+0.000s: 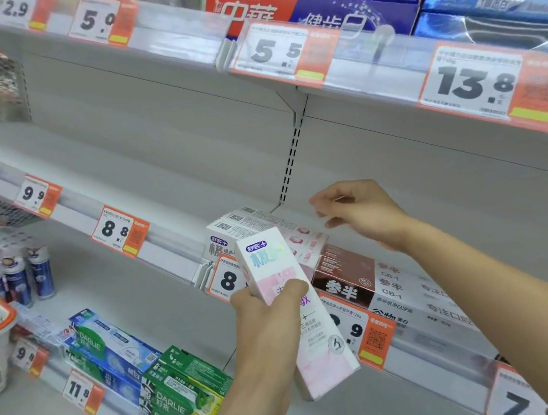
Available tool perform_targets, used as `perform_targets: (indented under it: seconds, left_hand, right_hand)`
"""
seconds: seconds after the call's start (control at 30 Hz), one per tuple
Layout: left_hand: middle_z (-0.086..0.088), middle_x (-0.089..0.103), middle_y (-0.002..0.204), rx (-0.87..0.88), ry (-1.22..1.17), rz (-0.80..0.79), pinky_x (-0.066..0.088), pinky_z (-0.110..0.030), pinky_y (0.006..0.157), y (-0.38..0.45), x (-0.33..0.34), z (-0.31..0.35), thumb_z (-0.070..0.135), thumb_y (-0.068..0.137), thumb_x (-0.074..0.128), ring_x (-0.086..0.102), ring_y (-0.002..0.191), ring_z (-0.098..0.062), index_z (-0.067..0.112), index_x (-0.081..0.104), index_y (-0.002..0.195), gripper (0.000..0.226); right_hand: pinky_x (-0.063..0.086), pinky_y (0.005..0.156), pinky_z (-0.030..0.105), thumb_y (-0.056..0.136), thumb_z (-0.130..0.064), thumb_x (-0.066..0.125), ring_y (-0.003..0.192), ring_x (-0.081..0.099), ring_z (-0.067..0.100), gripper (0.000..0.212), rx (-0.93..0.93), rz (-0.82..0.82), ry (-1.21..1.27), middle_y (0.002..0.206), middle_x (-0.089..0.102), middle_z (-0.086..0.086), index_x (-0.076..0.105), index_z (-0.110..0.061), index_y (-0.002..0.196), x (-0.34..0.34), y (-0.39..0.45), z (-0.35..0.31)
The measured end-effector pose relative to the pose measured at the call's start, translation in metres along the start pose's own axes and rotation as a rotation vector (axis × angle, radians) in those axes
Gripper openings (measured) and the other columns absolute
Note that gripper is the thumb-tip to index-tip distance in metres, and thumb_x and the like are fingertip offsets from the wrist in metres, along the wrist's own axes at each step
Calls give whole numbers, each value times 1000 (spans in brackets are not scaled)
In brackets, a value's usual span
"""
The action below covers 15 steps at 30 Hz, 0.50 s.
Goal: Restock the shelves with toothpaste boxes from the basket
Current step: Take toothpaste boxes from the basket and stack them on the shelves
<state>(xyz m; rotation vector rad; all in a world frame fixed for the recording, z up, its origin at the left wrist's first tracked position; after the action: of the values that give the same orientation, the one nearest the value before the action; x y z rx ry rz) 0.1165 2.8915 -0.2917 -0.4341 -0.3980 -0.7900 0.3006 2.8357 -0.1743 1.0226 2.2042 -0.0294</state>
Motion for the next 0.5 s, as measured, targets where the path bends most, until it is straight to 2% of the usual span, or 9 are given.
perform_targets:
  seconds: [0.03, 0.13, 0.2, 0.3, 0.4, 0.43, 0.5]
  left_hand:
    - [-6, 71, 99, 15, -34, 4, 57, -38, 68, 1, 0, 2, 18, 88, 72, 72, 84, -22, 20, 47, 113, 35]
    - [-4, 75, 98, 97, -123, 3, 60, -48, 83, 1, 3, 11, 15, 84, 77, 74, 88, -23, 19, 54, 114, 38]
    - [-3, 77, 98, 167, -150, -23, 60, -47, 83, 0, 5, 18, 14, 82, 78, 75, 91, -24, 18, 58, 116, 40]
    - [0, 76, 99, 245, -33, -45, 61, -37, 78, -4, 5, 24, 26, 78, 81, 74, 90, -15, 21, 61, 117, 43]
    - [14, 75, 87, 331, 161, -35, 53, -12, 62, -10, 1, 29, 44, 72, 81, 70, 78, 4, 24, 59, 111, 50]
    - [19, 74, 82, 326, 153, -44, 52, -10, 59, -12, 1, 30, 47, 69, 80, 70, 77, 5, 23, 58, 111, 53]
    - [13, 77, 87, 258, 25, -115, 60, -22, 69, -17, 5, 29, 45, 67, 78, 75, 83, -7, 20, 60, 115, 57]
  right_hand:
    - [60, 85, 35, 91, -21, 72, 93, 73, 28, 13, -9, -72, 22, 104, 75, 9, 74, -16, 102, 2, -13, -11]
    - [59, 86, 38, 86, -25, 76, 94, 73, 29, 42, 78, -500, -17, 112, 74, 8, 63, -17, 125, 16, -61, -28]
    - [58, 85, 40, 84, -17, 79, 94, 72, 25, 49, 141, -637, -29, 115, 73, 6, 59, -20, 128, 25, -90, -28]
    - [57, 81, 42, 80, -9, 83, 83, 71, 25, 44, 127, -531, -15, 104, 76, 10, 65, -18, 120, 26, -104, -24]
    - [56, 68, 28, 70, -13, 89, 75, 70, 13, 44, -48, -294, -217, 90, 76, -2, 71, -28, 108, 9, -106, -32]
    - [55, 67, 24, 66, -15, 88, 75, 69, 7, 44, -121, -189, -343, 88, 74, -10, 72, -31, 105, 3, -108, -34]
    - [50, 69, 20, 61, -22, 87, 82, 65, 5, 46, -312, -26, -517, 89, 69, -17, 71, -32, 103, 1, -114, -39]
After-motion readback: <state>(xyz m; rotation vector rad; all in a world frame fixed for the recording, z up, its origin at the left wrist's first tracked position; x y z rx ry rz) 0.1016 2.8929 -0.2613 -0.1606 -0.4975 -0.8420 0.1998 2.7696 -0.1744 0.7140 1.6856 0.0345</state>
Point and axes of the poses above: each hand's wrist, its own y-axis towards the middle knuckle, its own x-axis out of the palm, z = x × y, the point moved 5 cm from there along y, towards the middle knuckle
